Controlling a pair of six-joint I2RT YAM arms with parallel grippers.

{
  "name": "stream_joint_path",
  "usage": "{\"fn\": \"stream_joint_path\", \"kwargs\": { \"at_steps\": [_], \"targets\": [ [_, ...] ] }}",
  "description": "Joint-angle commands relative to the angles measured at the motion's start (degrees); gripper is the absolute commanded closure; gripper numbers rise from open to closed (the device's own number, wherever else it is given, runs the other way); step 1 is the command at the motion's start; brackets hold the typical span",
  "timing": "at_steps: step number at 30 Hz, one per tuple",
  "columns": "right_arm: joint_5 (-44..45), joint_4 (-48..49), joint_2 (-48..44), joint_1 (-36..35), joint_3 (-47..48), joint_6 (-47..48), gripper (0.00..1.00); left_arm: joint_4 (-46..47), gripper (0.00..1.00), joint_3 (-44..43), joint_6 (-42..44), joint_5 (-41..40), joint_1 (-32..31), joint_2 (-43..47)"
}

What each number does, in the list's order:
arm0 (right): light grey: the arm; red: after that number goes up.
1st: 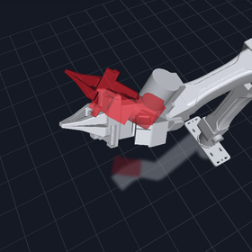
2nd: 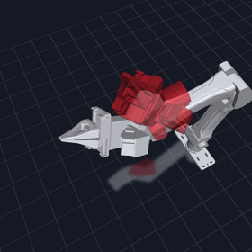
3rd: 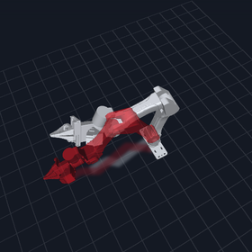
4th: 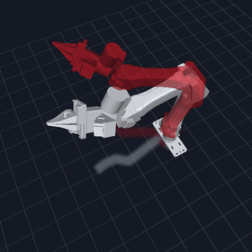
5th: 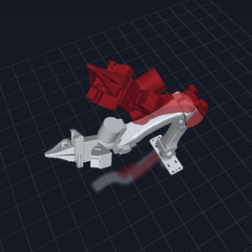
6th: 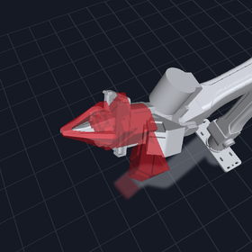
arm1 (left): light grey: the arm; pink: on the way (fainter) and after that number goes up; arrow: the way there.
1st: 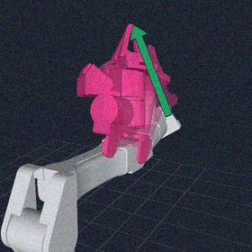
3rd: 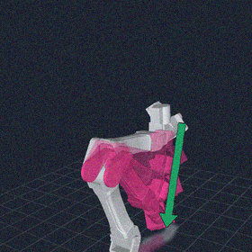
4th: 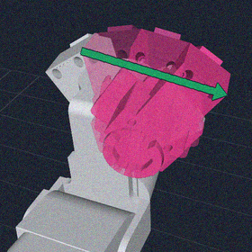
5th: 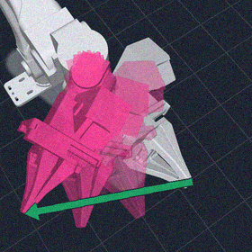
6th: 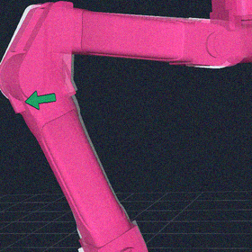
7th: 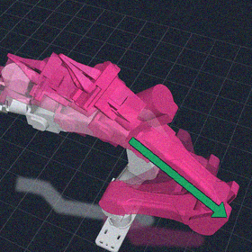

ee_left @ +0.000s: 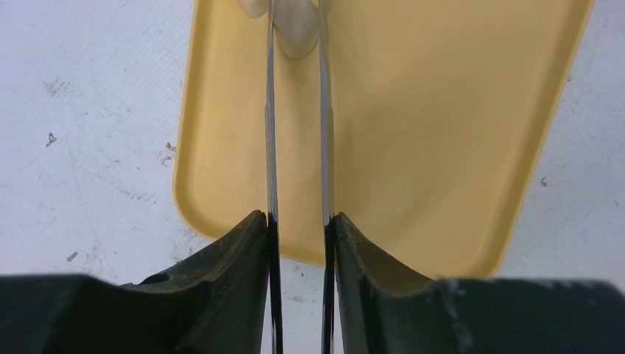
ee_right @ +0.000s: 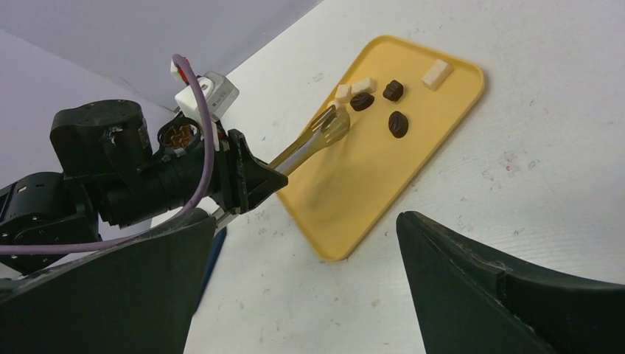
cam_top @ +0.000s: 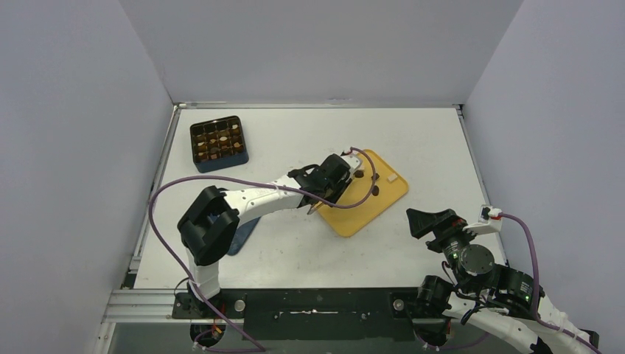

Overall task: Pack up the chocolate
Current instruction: Pick up the fake chocolate from the plate, then place the fake chocolate in the packing box.

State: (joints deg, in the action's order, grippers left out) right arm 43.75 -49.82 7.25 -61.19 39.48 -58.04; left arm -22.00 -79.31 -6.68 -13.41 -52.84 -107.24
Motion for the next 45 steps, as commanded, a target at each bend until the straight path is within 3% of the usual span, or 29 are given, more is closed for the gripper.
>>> {"fn": "stream_joint_path", "kwargs": {
  "at_steps": [1, 10, 18, 28, 39, 45],
  "targets": [
    [1.27, 0.32, -0.27, -0.42, 0.51, -0.58, 0.0, 0.44, 0.69, 0.1, -0.91, -0.65, 0.15, 5.1],
    [1.31, 0.33, -0.24, -0.42, 0.55, -0.69, 0.0, -1.48, 0.69, 0.03, -2.31, -0.6, 0.16, 7.29],
    [1.13, 0.25, -0.22, -0.47, 0.55, -0.54, 0.0, -7.79, 0.69, -5.68, -3.26, -4.04, 3.22, 8.3],
    [1.28, 0.51, -0.24, -0.42, 0.57, -0.23, 0.0, -14.75, 0.69, -15.97, -2.23, -3.99, 19.39, 9.98],
    [0.94, 0.54, -0.21, -0.52, 0.46, -0.23, 0.0, -11.18, 0.69, -20.91, -4.11, -2.38, 38.75, 4.84],
    [1.33, 0.2, 0.37, -0.51, 0.59, -0.53, 0.0, -11.01, 0.69, -22.94, -5.68, -1.23, 44.44, 1.13]
  ]
}}
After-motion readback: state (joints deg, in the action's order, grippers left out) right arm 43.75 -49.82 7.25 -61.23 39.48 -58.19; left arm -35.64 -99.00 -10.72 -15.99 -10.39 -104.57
